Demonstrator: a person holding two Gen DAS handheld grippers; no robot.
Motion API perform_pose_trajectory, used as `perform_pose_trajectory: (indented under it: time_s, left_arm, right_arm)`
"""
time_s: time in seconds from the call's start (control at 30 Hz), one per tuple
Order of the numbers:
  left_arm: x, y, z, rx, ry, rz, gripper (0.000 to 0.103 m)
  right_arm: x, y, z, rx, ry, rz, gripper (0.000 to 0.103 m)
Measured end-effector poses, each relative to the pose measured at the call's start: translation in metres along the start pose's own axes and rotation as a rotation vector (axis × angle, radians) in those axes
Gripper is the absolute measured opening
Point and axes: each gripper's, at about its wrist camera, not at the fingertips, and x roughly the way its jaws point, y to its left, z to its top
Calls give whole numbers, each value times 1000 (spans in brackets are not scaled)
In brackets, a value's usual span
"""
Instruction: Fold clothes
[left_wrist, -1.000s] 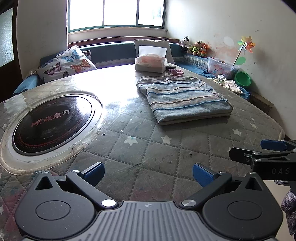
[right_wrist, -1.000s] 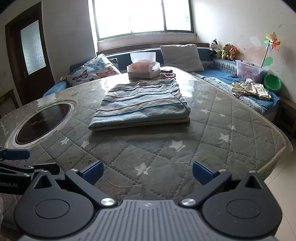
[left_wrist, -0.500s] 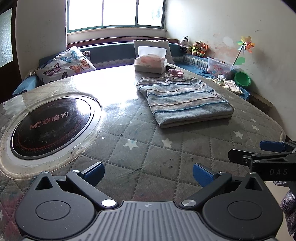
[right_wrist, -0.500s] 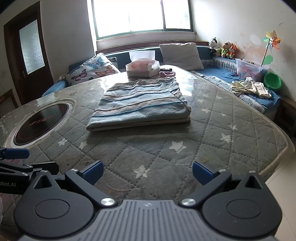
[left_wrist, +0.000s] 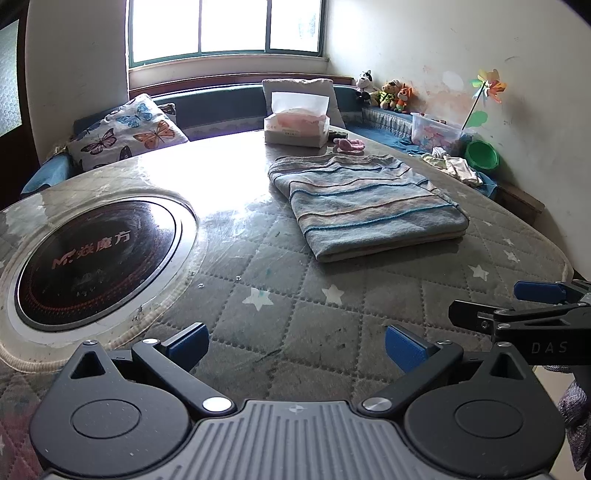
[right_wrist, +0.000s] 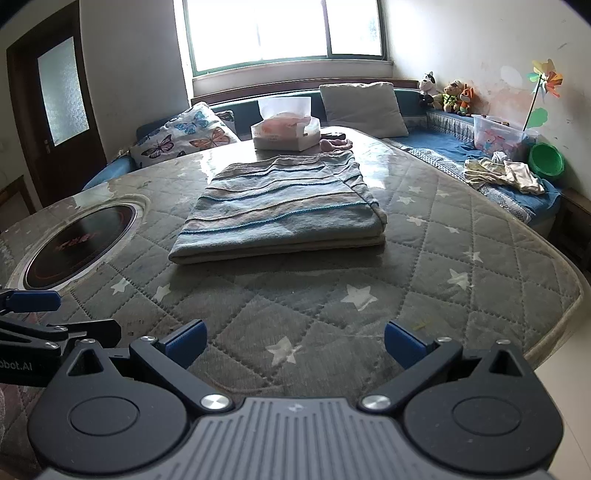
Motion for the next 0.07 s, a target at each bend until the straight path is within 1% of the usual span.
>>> perform_pose_trajectory:
  time_s: [0.07]
  left_arm:
    - [1, 1, 1, 1, 0, -3, 103]
  right_arm:
    - [1, 0, 1, 2, 1, 0, 103]
